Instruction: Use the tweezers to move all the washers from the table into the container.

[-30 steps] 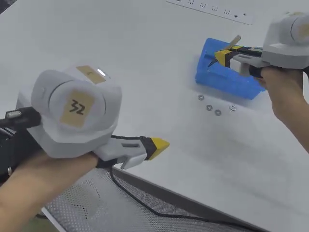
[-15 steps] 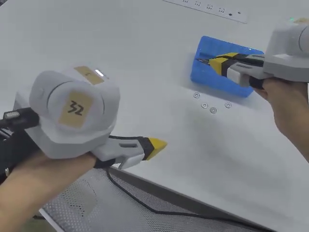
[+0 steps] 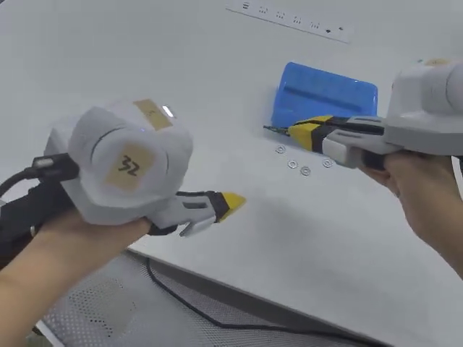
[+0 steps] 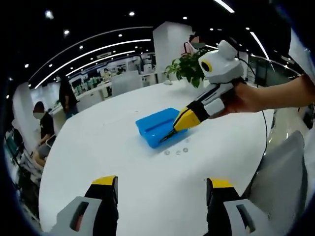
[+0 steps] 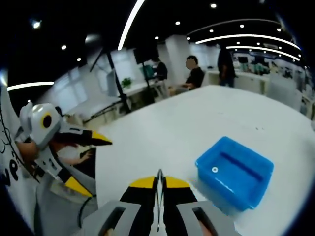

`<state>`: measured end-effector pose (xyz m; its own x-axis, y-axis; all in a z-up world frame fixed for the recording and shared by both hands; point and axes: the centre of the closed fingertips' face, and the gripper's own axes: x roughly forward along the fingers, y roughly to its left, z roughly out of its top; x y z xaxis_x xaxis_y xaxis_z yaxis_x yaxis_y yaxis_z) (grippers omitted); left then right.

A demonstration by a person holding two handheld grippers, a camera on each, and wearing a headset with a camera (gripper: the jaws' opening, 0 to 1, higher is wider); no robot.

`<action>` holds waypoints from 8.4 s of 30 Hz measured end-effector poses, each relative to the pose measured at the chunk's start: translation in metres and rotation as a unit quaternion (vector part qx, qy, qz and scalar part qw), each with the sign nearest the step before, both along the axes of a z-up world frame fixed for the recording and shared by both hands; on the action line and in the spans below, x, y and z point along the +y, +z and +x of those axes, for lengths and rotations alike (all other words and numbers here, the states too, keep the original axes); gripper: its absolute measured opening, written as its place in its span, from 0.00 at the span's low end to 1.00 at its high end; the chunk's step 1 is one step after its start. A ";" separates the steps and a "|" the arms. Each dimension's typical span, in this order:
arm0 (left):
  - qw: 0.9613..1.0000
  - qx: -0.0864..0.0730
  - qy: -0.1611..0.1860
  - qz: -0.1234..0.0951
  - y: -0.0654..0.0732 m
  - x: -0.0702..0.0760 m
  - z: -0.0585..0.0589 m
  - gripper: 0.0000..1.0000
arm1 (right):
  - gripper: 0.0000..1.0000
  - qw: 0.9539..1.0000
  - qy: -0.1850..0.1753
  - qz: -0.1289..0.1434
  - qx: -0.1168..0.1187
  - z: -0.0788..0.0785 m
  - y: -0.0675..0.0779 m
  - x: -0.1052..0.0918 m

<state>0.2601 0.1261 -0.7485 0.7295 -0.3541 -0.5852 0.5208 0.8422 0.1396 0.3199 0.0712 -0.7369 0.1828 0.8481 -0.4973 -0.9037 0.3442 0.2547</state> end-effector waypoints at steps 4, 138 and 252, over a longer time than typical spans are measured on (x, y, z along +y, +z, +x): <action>0.999 -0.015 -0.035 0.016 -0.007 -0.013 0.008 0.61 | 0.01 0.999 0.025 0.012 0.031 -0.026 0.010 0.003; 0.992 0.087 0.082 -0.027 -0.038 0.020 0.002 0.97 | 0.01 0.994 -0.090 0.025 -0.053 0.067 -0.057 -0.003; 0.993 0.093 0.067 -0.004 -0.041 0.021 0.007 0.98 | 0.03 0.989 -0.131 0.038 -0.055 0.067 -0.056 -0.029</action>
<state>0.2671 0.1474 -0.7898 0.6505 -0.2658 -0.7115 0.4202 0.9063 0.0456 0.3872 0.0420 -0.7932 0.4502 0.7991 -0.3986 -0.8097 0.5535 0.1950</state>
